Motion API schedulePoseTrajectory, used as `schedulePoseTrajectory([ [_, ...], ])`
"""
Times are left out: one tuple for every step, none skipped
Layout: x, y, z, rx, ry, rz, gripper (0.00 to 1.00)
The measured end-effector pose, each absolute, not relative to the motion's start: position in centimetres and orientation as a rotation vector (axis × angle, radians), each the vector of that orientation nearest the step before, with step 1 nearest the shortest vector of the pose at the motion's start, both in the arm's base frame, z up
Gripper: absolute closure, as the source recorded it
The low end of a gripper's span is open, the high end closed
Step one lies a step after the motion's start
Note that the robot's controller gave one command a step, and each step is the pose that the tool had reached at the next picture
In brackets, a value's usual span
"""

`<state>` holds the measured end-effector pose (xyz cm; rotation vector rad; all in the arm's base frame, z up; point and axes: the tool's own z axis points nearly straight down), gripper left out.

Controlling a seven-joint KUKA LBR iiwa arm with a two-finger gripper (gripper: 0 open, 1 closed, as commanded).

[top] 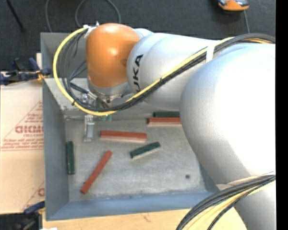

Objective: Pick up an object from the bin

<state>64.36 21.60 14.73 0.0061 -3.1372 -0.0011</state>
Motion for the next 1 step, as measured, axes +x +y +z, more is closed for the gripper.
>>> schedulePoseTrajectory([
  [62.58,13.94,7.36,0.028,-3.137,0.007,0.0],
])
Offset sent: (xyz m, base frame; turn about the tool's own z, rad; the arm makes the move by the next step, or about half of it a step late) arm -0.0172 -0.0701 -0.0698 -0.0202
